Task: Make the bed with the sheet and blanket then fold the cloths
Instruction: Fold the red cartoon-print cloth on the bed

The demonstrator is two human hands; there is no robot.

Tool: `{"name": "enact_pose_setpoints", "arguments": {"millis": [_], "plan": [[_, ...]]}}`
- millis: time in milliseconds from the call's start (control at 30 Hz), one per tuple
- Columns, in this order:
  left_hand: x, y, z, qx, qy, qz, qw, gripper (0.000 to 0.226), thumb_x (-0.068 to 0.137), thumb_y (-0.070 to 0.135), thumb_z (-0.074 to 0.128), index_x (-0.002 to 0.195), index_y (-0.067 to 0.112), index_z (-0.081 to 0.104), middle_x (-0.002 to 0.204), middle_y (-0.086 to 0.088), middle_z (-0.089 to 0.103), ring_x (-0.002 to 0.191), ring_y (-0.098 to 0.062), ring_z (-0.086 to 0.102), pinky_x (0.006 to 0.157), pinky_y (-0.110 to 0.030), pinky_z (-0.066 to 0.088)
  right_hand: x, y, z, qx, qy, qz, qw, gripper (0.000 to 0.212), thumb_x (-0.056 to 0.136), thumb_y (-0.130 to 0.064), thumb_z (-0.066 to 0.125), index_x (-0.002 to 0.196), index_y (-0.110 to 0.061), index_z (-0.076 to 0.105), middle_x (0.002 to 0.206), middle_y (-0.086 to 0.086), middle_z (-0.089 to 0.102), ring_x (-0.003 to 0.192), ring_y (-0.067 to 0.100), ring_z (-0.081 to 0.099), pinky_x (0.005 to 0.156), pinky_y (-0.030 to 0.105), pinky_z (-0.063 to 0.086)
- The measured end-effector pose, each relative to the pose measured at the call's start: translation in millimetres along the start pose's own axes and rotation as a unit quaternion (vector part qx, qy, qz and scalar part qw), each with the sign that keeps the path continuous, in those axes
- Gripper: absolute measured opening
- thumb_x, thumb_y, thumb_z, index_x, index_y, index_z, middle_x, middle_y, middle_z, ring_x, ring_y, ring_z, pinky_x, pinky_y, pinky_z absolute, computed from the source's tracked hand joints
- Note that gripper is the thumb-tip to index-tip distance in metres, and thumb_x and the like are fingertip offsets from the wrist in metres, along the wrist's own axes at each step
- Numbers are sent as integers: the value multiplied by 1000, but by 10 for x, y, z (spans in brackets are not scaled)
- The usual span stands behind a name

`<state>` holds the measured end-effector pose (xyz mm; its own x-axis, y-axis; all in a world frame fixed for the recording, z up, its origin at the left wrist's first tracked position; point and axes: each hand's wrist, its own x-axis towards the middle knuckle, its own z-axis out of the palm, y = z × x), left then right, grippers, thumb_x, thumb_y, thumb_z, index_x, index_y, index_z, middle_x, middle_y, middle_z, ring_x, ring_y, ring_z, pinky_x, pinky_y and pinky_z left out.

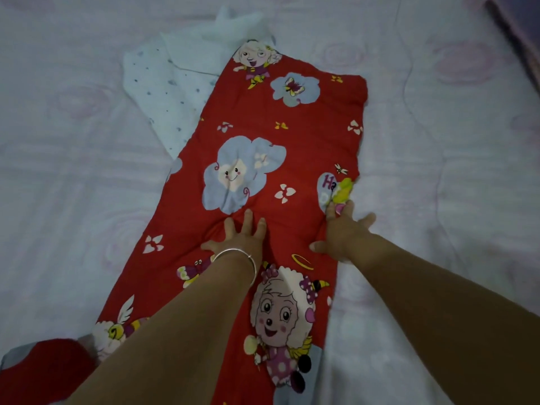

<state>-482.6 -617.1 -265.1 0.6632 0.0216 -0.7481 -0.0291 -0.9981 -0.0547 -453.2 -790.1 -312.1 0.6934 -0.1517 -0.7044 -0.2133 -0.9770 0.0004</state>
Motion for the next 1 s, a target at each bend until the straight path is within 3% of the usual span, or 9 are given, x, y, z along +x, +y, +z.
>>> {"name": "enact_pose_setpoints", "arguments": {"millis": [367,467,567,633,733,867,933,1000], "plan": [[-35,138,177,-37,59,-38,997,92,89,12,58,147,38,-9,157,7,-23,146,-30,-13,102,-74,21,-110,44,-41,-95,50,-29,994,105,84,-63,50,151,-16,-14,159,18,-13,149,32,-9,115,63,3],[-162,123,316,-40,58,-29,997,87,91,12,53,147,39,-7,157,6,-22,146,-29,-16,105,-70,22,-111,36,44,-68,71,9,995,106,78,-65,56,152,-26,-7,159,11,-1,147,37,1,113,64,14],[-454,-38,539,-35,57,5,998,80,92,7,47,148,40,0,158,1,-18,147,-27,-13,114,-58,21,-480,-105,142,-67,91,18,993,74,94,-46,44,152,-23,4,154,11,17,143,37,15,109,57,27],[-599,-190,693,-28,55,30,998,73,93,16,49,149,36,6,160,-3,-11,148,-27,-6,119,-49,19,-814,-304,131,-61,78,18,995,59,102,-24,28,152,-8,2,158,17,8,145,39,10,112,56,27],[-969,-571,874,-15,55,44,997,70,92,43,49,150,31,12,160,1,1,149,-21,4,121,-44,15,-1155,-639,411,-123,43,-35,991,59,102,-13,29,149,8,1,158,25,-2,145,45,5,115,55,21],[-1358,-1274,950,26,40,-15,999,68,87,64,38,146,32,26,157,6,23,145,-21,19,118,-52,10,-1865,-1033,771,-96,45,-162,981,40,95,-18,44,131,-5,52,141,17,48,132,34,44,109,41,38],[-1495,-1633,1037,48,41,-43,997,60,86,64,37,138,34,38,148,2,40,138,-26,33,115,-52,19,-2246,-1248,948,-107,29,-234,966,37,95,-25,48,125,-5,57,135,14,55,128,30,49,108,37,35],[-1688,-1964,1224,50,70,-43,995,55,85,63,38,134,37,41,149,3,38,141,-26,26,113,-55,21,-2548,-1461,1246,-110,-11,-257,960,45,94,-36,50,126,-4,56,135,16,54,128,32,48,107,38,35]]}}
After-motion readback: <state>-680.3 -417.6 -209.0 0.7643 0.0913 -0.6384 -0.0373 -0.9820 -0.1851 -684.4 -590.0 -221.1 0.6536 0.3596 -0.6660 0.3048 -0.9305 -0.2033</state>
